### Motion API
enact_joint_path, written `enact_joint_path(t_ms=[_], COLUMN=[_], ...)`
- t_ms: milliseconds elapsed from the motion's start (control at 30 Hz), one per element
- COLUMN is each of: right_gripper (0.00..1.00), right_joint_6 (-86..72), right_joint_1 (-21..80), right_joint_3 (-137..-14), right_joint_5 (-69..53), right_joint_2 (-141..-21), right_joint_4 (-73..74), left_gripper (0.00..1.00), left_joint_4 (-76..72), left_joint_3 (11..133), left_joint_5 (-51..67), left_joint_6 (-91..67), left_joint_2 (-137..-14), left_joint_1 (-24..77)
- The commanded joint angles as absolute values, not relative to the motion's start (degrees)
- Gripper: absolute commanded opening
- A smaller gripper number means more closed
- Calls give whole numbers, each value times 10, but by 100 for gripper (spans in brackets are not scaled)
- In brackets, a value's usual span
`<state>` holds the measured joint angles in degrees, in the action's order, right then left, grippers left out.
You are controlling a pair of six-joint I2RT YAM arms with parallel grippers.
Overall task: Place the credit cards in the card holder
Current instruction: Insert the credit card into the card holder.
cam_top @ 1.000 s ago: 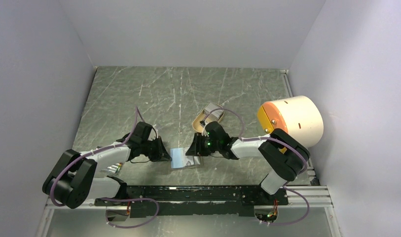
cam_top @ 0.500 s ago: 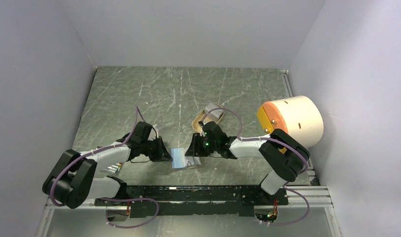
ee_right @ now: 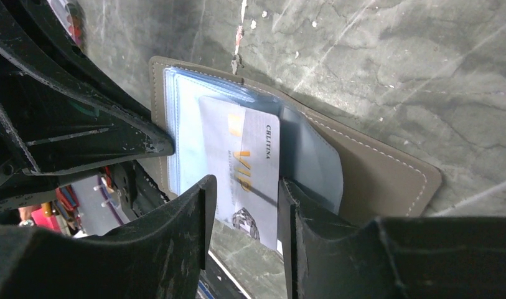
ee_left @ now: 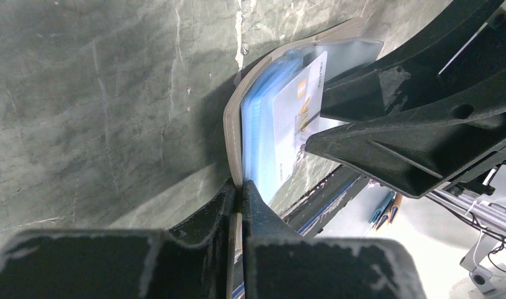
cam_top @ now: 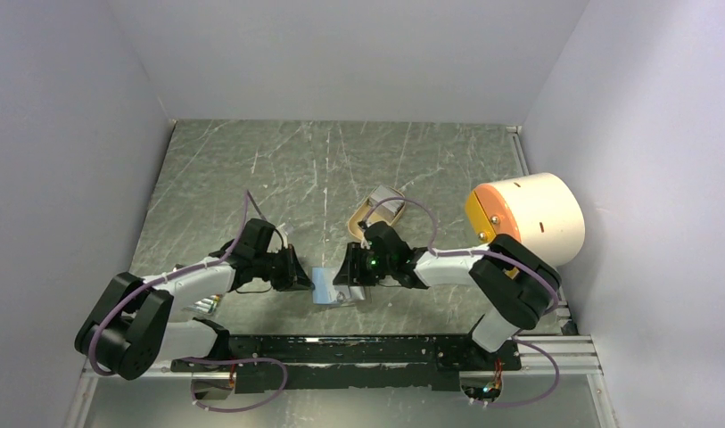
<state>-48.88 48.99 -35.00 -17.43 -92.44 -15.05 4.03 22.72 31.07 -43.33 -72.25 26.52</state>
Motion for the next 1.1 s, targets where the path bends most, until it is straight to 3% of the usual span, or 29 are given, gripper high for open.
enact_joint_path(t_ms=[0,1067], right_gripper=[46,48], right_joint_6=[-468,-518], right_joint_1=[494,524], right_joint_3=[-357,-353], right_joint_5=[-136,-186], right_joint_2=[-897,-927], right_joint_4=[-87,-206], left_gripper=[9,9], left_joint_4=[35,-9], left_joint_3=[239,224], left_joint_5=[318,360], left_joint_6=[-435,-462], left_joint_2=[-714,-692], left_joint_1=[270,270])
